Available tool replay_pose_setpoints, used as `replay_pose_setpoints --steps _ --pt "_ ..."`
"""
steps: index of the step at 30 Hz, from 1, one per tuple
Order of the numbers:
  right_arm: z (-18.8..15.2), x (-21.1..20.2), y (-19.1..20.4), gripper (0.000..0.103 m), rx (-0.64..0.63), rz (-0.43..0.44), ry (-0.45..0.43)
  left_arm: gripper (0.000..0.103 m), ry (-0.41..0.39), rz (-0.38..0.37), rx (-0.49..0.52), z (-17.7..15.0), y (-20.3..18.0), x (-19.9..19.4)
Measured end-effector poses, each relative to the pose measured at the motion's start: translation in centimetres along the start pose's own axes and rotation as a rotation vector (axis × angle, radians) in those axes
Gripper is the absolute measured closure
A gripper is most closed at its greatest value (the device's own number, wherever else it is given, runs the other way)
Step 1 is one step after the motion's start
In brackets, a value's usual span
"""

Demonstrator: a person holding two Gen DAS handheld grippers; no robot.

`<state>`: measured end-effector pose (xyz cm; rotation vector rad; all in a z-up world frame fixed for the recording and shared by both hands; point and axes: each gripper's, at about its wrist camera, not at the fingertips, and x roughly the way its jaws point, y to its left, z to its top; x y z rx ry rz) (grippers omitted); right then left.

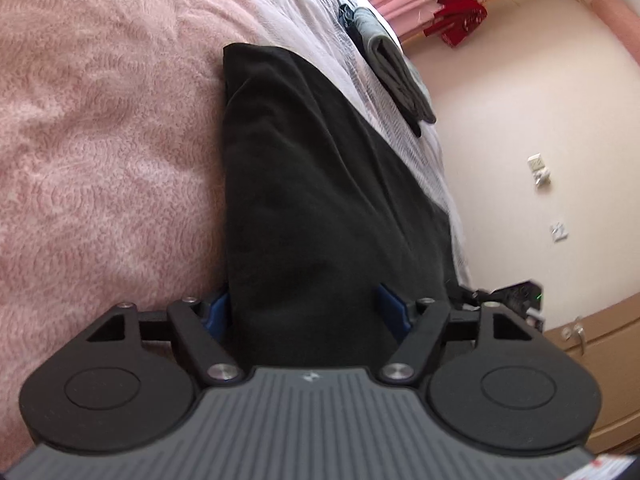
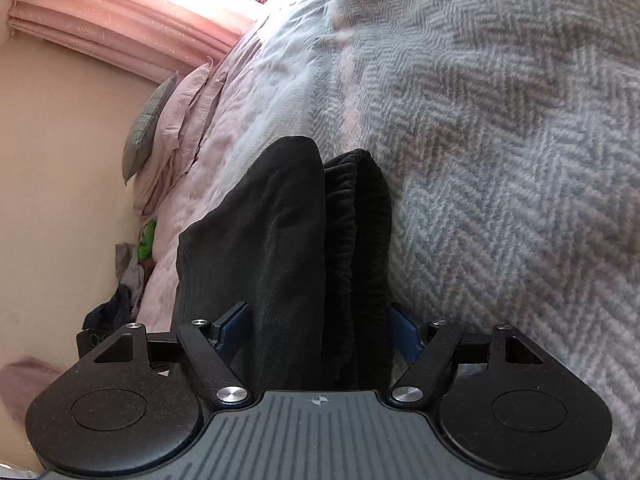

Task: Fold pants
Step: 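Grasp the folded black trousers with both grippers and lift them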

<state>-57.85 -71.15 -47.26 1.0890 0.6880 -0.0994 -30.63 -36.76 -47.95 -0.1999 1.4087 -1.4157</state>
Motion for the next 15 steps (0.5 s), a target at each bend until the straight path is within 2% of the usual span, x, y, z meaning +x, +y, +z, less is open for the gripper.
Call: replay_pose_setpoints --steps 2,5,8,12,15 --pt "0.1 0.3 -0.6 0.033 0.01 0.035 0.003 0.035 -0.008 -0.023 -0.028 0.5 0.3 0.5" --pt "0.3 1.3 -1.1 0.033 0.013 0.086 0.004 0.035 -0.002 -0.037 -0.018 1.0 -0.2 1.7" --pt "0.7 2.6 -1.1 0.037 0.009 0.134 0.007 0.036 0.01 -0.017 0.016 1.6 -1.0 2.8" --pt "0.5 2.1 -1.5 0.052 0.053 0.151 -0.017 0.06 0.025 0.007 -0.008 2.4 -1.8 1.6" --pt "0.3 0.6 0.2 0.058 0.063 0.089 -0.028 0.069 0.051 0.072 0.062 3.6 -4.9 0.6"
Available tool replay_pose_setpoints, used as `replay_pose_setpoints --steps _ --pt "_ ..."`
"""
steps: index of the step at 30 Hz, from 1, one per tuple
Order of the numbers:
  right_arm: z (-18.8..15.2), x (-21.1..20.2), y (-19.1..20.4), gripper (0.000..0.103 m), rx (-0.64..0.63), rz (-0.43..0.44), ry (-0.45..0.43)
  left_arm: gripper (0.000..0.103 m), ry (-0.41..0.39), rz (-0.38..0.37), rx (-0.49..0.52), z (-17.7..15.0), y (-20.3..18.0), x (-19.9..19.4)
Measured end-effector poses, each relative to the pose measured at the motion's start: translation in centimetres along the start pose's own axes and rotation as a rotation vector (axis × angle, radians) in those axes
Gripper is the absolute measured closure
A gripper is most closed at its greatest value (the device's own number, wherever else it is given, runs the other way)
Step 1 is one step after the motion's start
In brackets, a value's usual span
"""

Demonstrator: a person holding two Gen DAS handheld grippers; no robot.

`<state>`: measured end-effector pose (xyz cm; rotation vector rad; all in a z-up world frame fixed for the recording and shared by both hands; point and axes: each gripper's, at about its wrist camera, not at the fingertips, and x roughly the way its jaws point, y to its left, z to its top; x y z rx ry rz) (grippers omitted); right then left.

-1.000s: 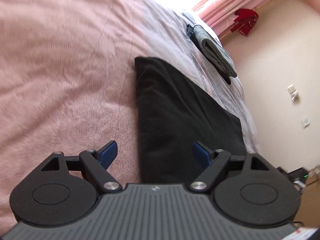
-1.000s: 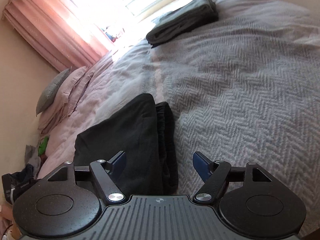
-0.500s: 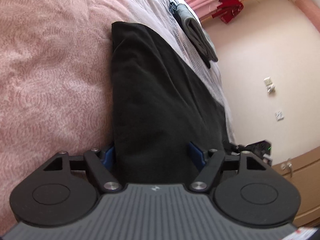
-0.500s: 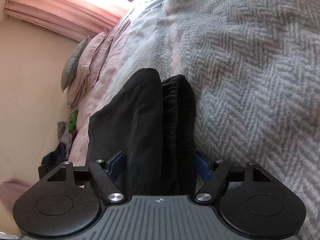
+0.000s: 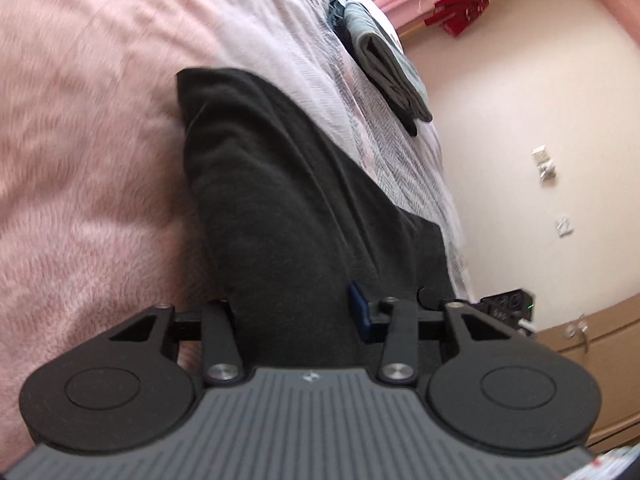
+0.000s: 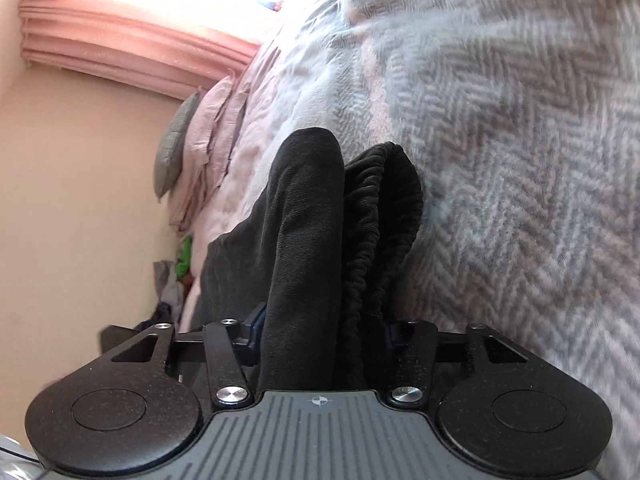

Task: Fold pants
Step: 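Grasp the folded black trousers with both grippers and lift them, then carry the trousers onto the grey clothes stack and lower them with both grippers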

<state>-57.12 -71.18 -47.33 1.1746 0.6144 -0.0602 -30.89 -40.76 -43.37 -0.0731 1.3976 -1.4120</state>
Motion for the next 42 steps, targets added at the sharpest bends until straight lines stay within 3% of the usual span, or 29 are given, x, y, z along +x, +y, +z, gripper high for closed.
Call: replay_pose_setpoints --steps 2,10,17,20,27,33,38,42 --pt "0.3 -1.1 1.7 0.06 0.014 -0.031 -0.002 0.075 0.022 0.014 0.021 1.3 -1.9 -0.9" --pt "4.3 -6.8 7.3 0.061 0.138 -0.065 -0.058 0.077 0.065 -0.022 0.076 8.8 -9.9 -1.6" --pt "14.6 -8.6 10.6 0.061 0.095 -0.076 -0.151 0.077 0.048 -0.067 0.144 18.5 -16.4 3.8" --pt "19.9 -9.4 9.7 0.061 0.091 -0.072 -0.18 0.077 0.032 -0.072 0.156 23.4 -18.8 7.8" --pt "35.9 -10.5 6.5 0.061 0.008 -0.061 -0.247 0.077 -0.033 -0.093 0.226 35.3 -24.7 18.0" --pt "47.3 -9.9 3.9 0.061 -0.048 -0.07 -0.305 0.077 -0.075 -0.107 0.255 43.9 -26.5 26.1" --pt "53.1 -8.4 0.7 0.061 -0.05 -0.075 -0.319 0.077 -0.079 -0.103 0.264 47.8 -26.3 31.1" --pt "55.5 -6.9 -2.3 0.061 -0.032 -0.084 -0.307 0.077 -0.056 -0.091 0.263 49.2 -24.9 34.4"
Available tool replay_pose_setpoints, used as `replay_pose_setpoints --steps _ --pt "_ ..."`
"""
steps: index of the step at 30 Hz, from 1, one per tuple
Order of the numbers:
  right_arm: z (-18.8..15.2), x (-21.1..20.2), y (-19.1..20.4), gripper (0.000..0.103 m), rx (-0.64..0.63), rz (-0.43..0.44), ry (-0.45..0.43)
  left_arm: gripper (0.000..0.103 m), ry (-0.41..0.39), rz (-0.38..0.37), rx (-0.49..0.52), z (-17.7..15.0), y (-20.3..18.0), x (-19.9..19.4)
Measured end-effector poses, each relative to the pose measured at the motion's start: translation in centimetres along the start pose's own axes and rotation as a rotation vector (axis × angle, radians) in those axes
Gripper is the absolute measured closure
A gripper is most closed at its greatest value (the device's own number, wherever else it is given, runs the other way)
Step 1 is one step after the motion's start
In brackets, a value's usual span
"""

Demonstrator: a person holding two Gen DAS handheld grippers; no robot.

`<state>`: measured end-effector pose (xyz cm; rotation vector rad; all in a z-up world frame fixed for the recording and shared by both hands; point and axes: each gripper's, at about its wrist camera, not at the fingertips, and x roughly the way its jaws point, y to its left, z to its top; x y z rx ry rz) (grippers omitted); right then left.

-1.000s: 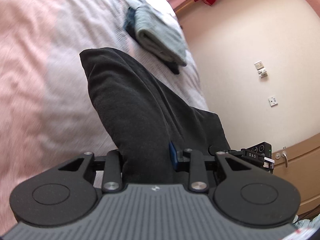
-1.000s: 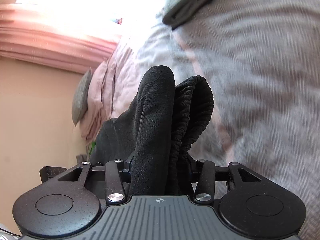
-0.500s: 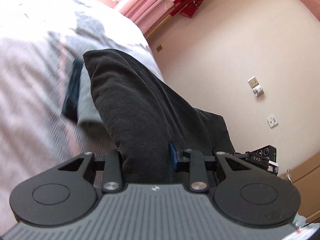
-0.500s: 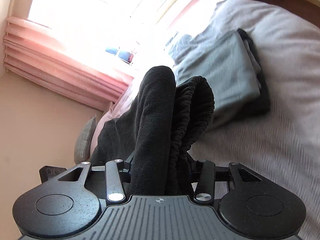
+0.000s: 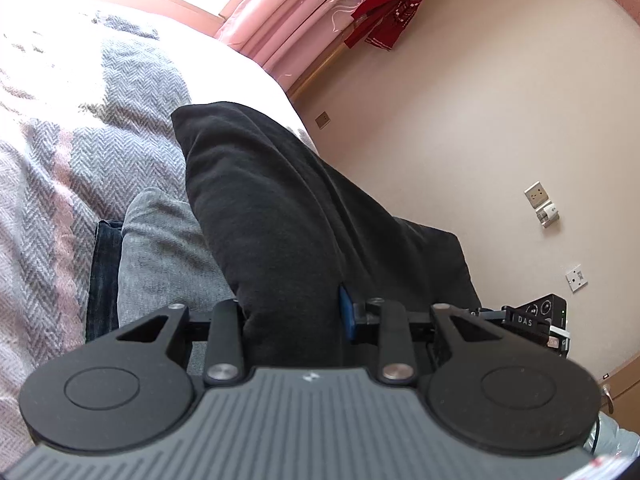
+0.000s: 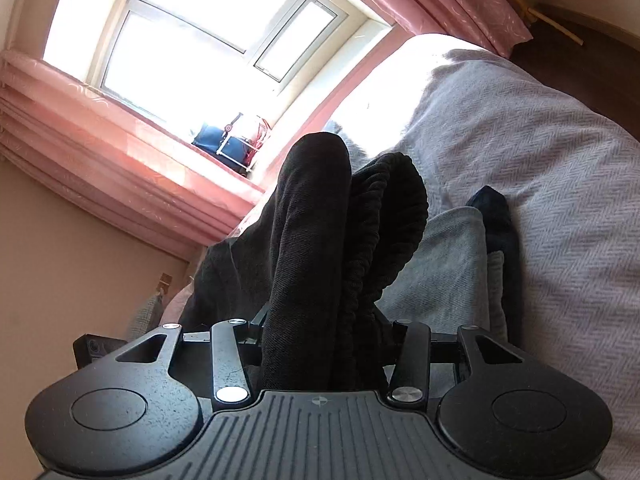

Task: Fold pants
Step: 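Carry the trousers onto the grey clothes stack and lower them with both grippers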

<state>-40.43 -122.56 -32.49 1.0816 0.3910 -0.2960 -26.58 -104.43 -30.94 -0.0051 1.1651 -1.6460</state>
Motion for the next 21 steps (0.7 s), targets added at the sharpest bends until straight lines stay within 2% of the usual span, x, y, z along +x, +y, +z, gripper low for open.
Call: replay_pose_setpoints --steps 6,9,10,12,14,16,19,21 --pt "-0.4 2.9 -4.6 0.059 0.046 -0.021 0.021 0.077 0.032 0.026 0.005 -1.0 3.0 3.4" --pt "-1.1 4.0 -7.3 0.053 0.092 -0.093 0.018 0.075 0.052 0.06 -0.005 -2.3 4.5 4.7" --pt "-1.3 4.0 -8.0 0.048 0.116 -0.081 0.009 0.072 0.045 0.061 -0.021 -2.7 5.1 4.8" --pt "-1.6 3.8 -8.8 0.048 0.141 -0.059 -0.002 0.07 0.037 0.056 -0.05 -3.1 5.8 4.4" --pt "-1.4 2.7 -8.5 0.047 0.142 -0.082 -0.009 0.066 0.053 0.061 -0.049 -2.9 6.0 3.7" --pt "-0.6 1.0 -7.2 0.041 0.075 -0.187 -0.038 0.062 0.058 0.094 -0.018 -2.4 5.7 2.8" --pt "0.1 -0.3 -4.1 0.041 -0.093 -0.346 -0.082 0.062 0.042 0.185 0.025 -1.6 5.6 1.2" --pt "0.1 -0.7 -1.3 0.041 -0.204 -0.401 -0.144 0.062 0.015 0.273 0.035 -0.8 5.7 0.0"
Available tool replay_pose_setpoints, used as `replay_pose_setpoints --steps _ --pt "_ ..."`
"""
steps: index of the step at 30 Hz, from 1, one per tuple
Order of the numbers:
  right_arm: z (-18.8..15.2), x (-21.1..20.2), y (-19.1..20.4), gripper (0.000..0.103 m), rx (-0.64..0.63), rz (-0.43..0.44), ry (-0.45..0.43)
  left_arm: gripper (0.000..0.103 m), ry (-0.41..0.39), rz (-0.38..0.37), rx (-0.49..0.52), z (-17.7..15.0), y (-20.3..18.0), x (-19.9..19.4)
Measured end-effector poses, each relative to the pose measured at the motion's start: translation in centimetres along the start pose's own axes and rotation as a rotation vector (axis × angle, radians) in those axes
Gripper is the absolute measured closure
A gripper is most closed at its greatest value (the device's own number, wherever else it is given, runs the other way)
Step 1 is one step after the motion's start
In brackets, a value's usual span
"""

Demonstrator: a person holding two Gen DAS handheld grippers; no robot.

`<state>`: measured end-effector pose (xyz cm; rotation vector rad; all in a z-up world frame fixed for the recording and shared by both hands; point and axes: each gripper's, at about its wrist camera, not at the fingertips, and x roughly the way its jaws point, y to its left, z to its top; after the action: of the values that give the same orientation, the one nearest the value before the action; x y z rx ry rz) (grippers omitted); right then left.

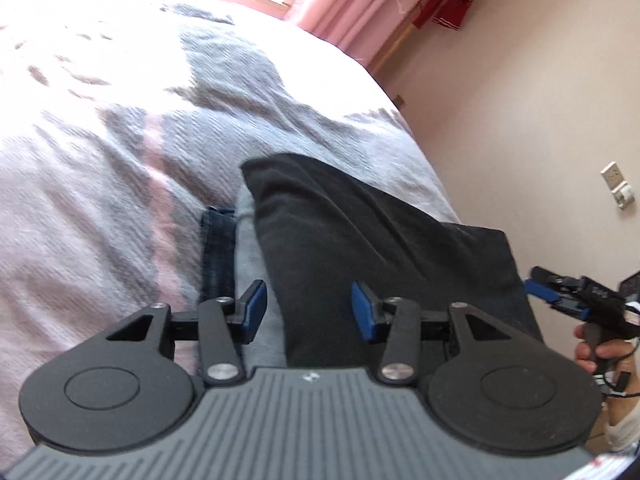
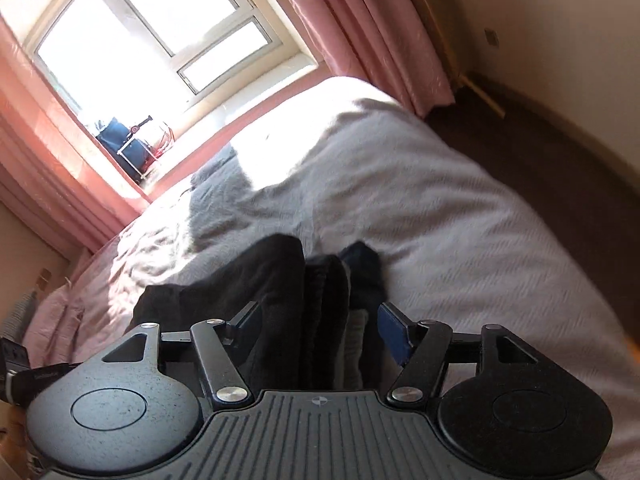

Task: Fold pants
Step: 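Carry the trousers onto the grey clothes stack and lower them with both grippers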

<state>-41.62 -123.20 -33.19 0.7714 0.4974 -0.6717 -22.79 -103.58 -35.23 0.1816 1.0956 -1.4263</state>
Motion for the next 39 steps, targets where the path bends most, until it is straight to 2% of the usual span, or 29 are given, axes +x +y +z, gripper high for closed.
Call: replay_pose_setpoints --steps 2,4,6,7,9,11,14,17,20,24,27,29,32,34,37,39 --pt "0.3 -0.9 2.8 0.055 -0.111 -0.051 -0.09 0.067 -0.053 0.07 0.044 0.9 -0.6 -1.2" --pt "0.6 -0.1 5.4 0.091 -0.249 -0.081 -0.129 0.074 -0.112 0.061 0.104 2.0 -2.5 -2.0" --pt "0.0 1.5 7.3 0.098 -0.371 -0.109 -0.122 0.077 -0.133 0.046 0.174 3.0 -5.2 -1.3" --pt "-0.3 2.6 7.8 0.1 -0.407 -0.121 -0.103 0.077 -0.127 0.061 0.23 3.2 -6.7 -0.4" --pt "-1.3 4.5 8.2 0.1 -0.453 -0.172 -0.083 0.077 -0.104 0.108 0.335 3.0 -9.5 1.8" --pt "-2.3 6.1 7.7 0.1 -0.478 -0.22 -0.083 0.078 -0.075 0.138 0.382 2.8 -10.8 4.3" --pt "-2.8 8.5 5.2 0.1 -0.412 -0.232 -0.042 0.08 -0.03 0.218 0.388 1.8 -10.5 7.8" --pt "-3.3 9.0 3.8 0.101 -0.351 -0.222 -0.007 0.08 -0.048 0.229 0.4 0.5 -10.1 8.6" --pt "-3.9 8.4 3.0 0.101 -0.296 -0.216 -0.024 0.079 -0.043 0.23 0.398 0.1 -9.4 9.2" --pt "-2.8 7.5 3.2 0.1 -0.249 -0.199 -0.007 0.08 -0.038 0.245 0.362 0.8 -9.6 7.8" --pt "-1.6 4.3 3.7 0.1 -0.192 -0.165 -0.008 0.08 -0.032 0.262 0.363 0.5 -10.3 5.0" --pt "-1.7 1.9 4.6 0.1 -0.203 -0.172 -0.023 0.08 -0.017 0.252 0.331 -0.2 -10.7 2.4" --pt "-3.2 -1.9 6.2 0.1 -0.218 -0.111 -0.028 0.08 -0.003 0.221 0.272 -2.1 -11.5 -1.0" --pt "-5.0 -3.6 7.4 0.1 -0.242 -0.104 -0.014 0.079 0.013 0.232 0.258 -3.8 -12.2 -2.3" --pt "-7.2 -4.3 8.3 0.1 -0.279 -0.14 0.009 0.079 0.042 0.244 0.242 -5.7 -12.5 -2.4" --pt "-8.3 -2.8 7.8 0.1 -0.271 -0.195 0.069 0.079 0.085 0.266 0.223 -6.5 -12.1 -1.2"
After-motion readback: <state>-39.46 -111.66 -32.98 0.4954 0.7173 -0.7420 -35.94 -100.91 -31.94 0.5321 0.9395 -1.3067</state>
